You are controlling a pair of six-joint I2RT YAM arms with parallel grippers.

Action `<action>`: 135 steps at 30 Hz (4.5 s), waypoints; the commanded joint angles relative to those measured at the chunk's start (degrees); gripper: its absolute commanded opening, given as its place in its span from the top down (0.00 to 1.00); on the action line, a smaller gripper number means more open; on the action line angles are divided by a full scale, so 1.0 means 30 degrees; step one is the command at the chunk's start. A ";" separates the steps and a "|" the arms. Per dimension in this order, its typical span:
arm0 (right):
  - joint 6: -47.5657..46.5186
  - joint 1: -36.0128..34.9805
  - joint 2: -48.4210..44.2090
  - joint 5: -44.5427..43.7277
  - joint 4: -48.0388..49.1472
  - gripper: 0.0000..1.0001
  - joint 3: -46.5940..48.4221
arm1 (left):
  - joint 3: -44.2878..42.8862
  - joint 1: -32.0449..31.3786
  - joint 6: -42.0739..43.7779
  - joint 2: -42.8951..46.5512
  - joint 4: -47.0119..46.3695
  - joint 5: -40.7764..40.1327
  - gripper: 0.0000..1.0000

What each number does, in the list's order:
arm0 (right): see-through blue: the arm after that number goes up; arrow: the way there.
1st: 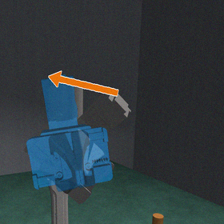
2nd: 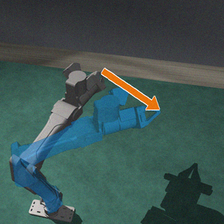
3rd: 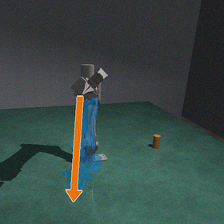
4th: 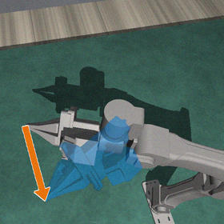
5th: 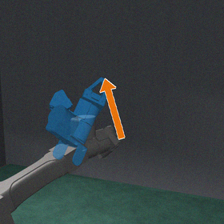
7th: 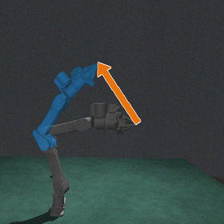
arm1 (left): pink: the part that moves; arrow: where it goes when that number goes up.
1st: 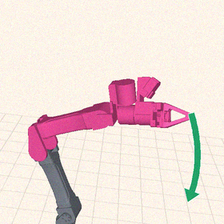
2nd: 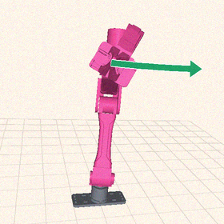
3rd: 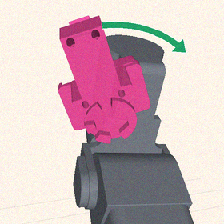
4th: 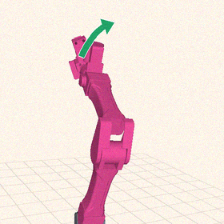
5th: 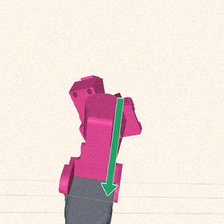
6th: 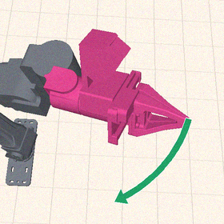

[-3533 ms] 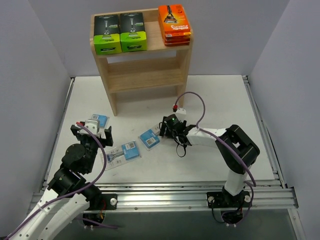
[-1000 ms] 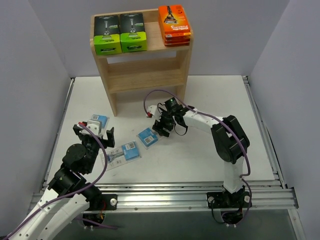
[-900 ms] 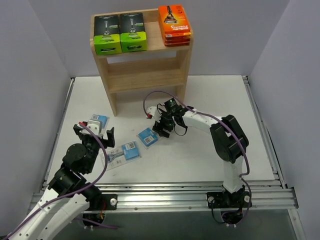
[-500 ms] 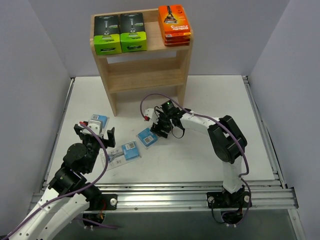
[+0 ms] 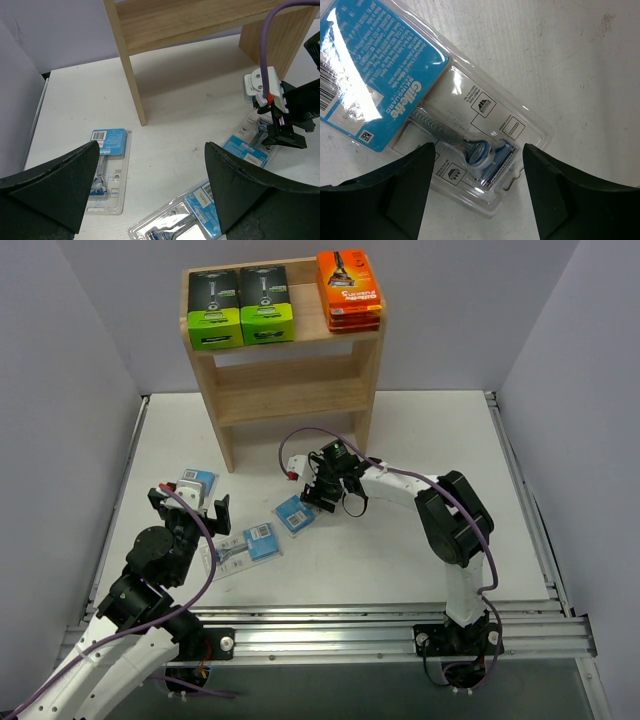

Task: Place and organize the shaving razors onto the shelf

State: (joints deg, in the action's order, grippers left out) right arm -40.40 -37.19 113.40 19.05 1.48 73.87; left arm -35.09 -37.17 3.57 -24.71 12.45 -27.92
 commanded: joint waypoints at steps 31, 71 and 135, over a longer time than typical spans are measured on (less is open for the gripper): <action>-0.2881 -0.1051 0.3301 0.2029 -0.4680 0.44 0.3034 | -0.0315 -0.0091 -0.0107 -0.0172 -0.0633 0.0665 0.05; 2.3923 -0.3368 -0.5453 -1.2806 0.0345 0.00 -0.4548 | -0.0432 -0.0062 0.0069 -0.0318 -0.0428 0.0313 0.04; 2.3282 -0.4596 -1.0288 -1.4374 0.0911 1.00 -0.3704 | -0.0578 -0.0004 0.0010 -0.0142 -0.0165 0.1162 0.04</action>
State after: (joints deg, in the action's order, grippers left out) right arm 27.57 -50.76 85.54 -16.95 1.43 62.33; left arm -35.11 -37.15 3.64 -25.50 12.86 -25.82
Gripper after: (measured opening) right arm 0.134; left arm 0.955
